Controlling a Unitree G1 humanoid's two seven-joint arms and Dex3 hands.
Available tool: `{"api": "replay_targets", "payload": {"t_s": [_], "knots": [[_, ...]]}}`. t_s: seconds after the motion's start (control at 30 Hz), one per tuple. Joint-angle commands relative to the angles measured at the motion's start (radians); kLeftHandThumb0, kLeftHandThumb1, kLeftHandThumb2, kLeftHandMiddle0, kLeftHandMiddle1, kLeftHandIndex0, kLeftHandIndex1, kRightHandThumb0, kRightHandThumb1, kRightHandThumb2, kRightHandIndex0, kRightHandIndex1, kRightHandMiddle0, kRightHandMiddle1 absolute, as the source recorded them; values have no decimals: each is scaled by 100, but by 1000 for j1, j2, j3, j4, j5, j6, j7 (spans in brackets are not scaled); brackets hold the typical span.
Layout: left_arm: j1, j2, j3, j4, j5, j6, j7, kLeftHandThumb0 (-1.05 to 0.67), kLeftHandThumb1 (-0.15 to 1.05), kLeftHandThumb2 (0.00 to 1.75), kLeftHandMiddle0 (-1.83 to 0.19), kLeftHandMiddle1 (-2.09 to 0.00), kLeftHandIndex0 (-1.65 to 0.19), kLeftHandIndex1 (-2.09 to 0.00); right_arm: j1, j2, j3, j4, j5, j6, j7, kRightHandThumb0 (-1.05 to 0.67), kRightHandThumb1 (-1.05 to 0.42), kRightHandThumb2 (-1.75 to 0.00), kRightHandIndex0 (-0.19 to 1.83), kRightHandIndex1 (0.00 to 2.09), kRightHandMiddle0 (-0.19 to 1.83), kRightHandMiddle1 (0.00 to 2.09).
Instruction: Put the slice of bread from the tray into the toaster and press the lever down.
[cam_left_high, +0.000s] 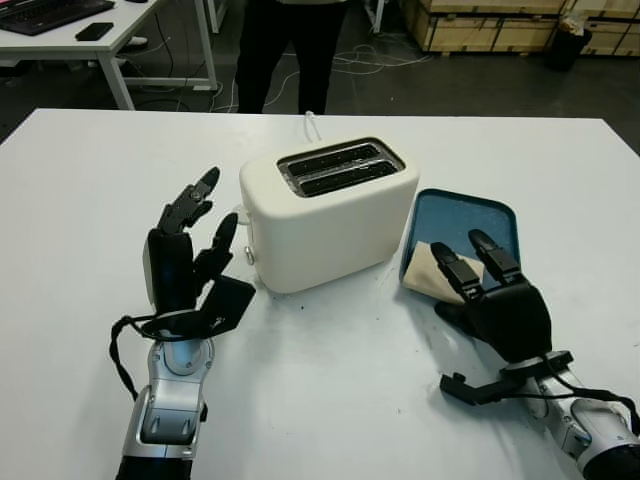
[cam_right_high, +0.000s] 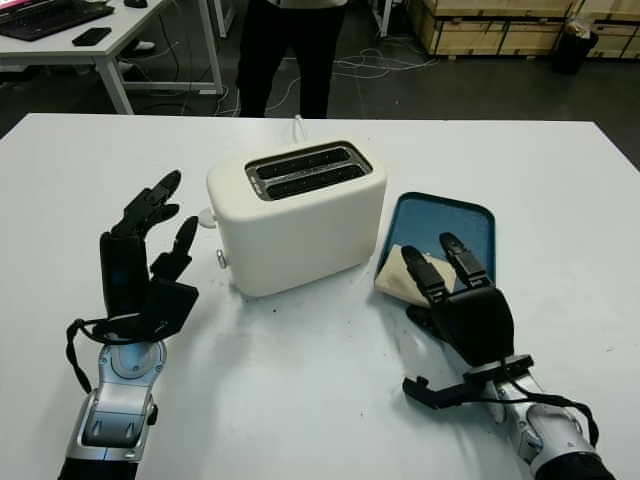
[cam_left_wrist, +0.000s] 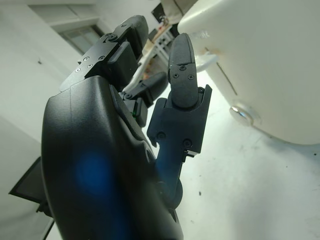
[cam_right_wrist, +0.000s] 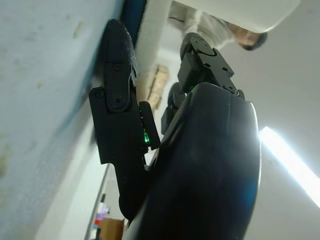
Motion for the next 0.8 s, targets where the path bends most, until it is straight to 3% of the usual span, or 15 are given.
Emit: {"api": "replay_targets", "payload": {"t_s": [0.0, 0.03, 0.17, 0.2, 0.23, 0.33, 0.37, 0.43, 0.77], "knots": [[-5, 3, -2, -5, 5, -5, 3, -37, 92, 37, -33, -94, -63, -2, 26, -16, 0, -29, -6, 49, 51, -56, -92, -28, 16, 7, 33, 4], [-5, 2, -2, -6, 3, -5, 2, -38, 92, 37, -32, -94, -62, -2, 30, -17, 0, -42, -9, 62, 62, -55, -92, -28, 14, 22, 37, 5], [-6, 0, -1, -3, -3, -15, 5, -37, 92, 37, -32, -94, -63, -2, 44, -23, -3, -87, -6, 92, 99, -51, -92, -30, 1, 115, 54, 15], [-5, 0, -1, -4, -4, -14, 4, -37, 92, 37, -32, -94, -63, -2, 48, -21, -7, -97, 2, 94, 106, -50, -92, -30, 1, 138, 60, 26], [-4, -1, -1, -8, -3, -8, 2, -37, 92, 37, -32, -94, -62, -2, 50, -19, -10, -101, 9, 92, 105, -49, -92, -28, 23, 160, 54, 77], [-4, 0, -1, -8, 1, -7, 3, -38, 92, 37, -32, -94, -62, -2, 51, -16, -13, -94, 22, 76, 89, -50, -92, -28, 68, 173, 43, 135], [-4, 1, 0, -6, -2, -11, 3, -38, 92, 37, -32, -94, -62, -2, 51, -17, -13, -95, 22, 77, 92, -50, -92, -29, 74, 174, 41, 142], [-4, 3, 0, -2, 1, -15, 5, -38, 92, 37, -32, -94, -62, -2, 50, -18, -10, -94, 12, 84, 97, -51, -92, -32, 78, 174, 38, 147], [-4, 7, -4, 1, 15, -12, 8, -37, 92, 37, -33, -94, -63, -2, 46, -19, -9, -83, 22, 61, 94, -52, -92, -28, 71, 175, 41, 133]]}}
